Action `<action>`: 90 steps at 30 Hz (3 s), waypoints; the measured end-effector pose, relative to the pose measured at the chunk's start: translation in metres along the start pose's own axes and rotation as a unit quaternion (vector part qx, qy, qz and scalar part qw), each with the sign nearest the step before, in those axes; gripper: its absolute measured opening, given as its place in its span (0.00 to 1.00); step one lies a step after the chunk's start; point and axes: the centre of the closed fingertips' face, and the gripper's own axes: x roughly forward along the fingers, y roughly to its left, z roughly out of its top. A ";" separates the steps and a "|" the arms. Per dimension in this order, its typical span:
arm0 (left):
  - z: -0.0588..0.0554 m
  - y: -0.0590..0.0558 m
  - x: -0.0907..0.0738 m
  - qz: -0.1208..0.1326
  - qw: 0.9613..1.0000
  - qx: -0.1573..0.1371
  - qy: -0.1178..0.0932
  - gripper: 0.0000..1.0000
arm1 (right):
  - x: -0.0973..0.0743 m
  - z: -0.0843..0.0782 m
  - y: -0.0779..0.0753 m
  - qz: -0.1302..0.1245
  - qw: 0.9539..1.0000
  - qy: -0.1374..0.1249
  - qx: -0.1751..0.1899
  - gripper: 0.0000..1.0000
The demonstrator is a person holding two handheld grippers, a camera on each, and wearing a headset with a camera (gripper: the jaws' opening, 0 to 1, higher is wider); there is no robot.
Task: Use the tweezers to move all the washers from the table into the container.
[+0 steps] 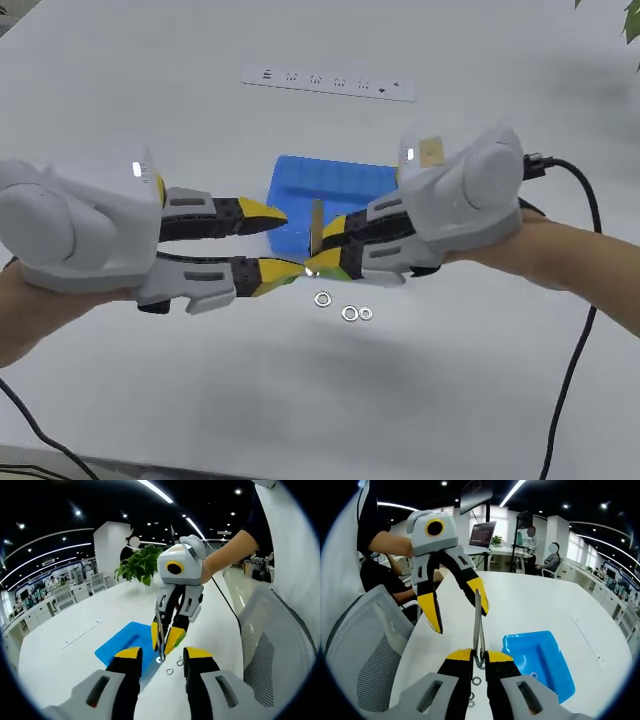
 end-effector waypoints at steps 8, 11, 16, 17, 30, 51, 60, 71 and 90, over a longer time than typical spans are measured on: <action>-0.007 0.000 -0.011 0.025 0.998 -0.059 -0.011 0.64 | -0.026 0.014 -0.036 -0.046 0.999 -0.015 -0.004 0.09; -0.017 -0.003 -0.013 0.026 0.997 -0.074 -0.003 0.69 | -0.033 0.015 -0.055 -0.067 0.998 -0.021 0.002 0.09; -0.033 -0.006 -0.016 0.033 0.993 -0.110 0.006 0.79 | -0.036 0.014 -0.076 -0.087 0.995 -0.036 0.025 0.10; -0.035 -0.006 -0.016 0.034 0.993 -0.114 0.007 0.81 | -0.035 0.012 -0.079 -0.089 0.995 -0.037 0.029 0.10; -0.044 0.007 -0.025 0.074 0.986 -0.149 0.013 0.99 | 0.018 -0.031 -0.095 -0.085 0.993 -0.020 0.080 0.10; -0.049 0.004 -0.023 0.080 0.984 -0.154 0.028 0.94 | 0.033 -0.051 -0.092 -0.103 0.993 0.016 0.059 0.11; -0.042 0.013 -0.027 0.086 0.984 -0.156 0.019 0.93 | 0.023 -0.039 -0.093 -0.107 0.991 0.007 0.078 0.09; -0.007 0.046 0.000 0.077 0.991 -0.108 -0.003 0.86 | 0.010 -0.021 -0.090 -0.113 0.992 -0.007 0.053 0.08; 0.038 0.060 0.068 0.000 0.999 -0.043 -0.017 0.35 | 0.004 -0.010 -0.069 -0.098 0.995 0.000 -0.001 0.08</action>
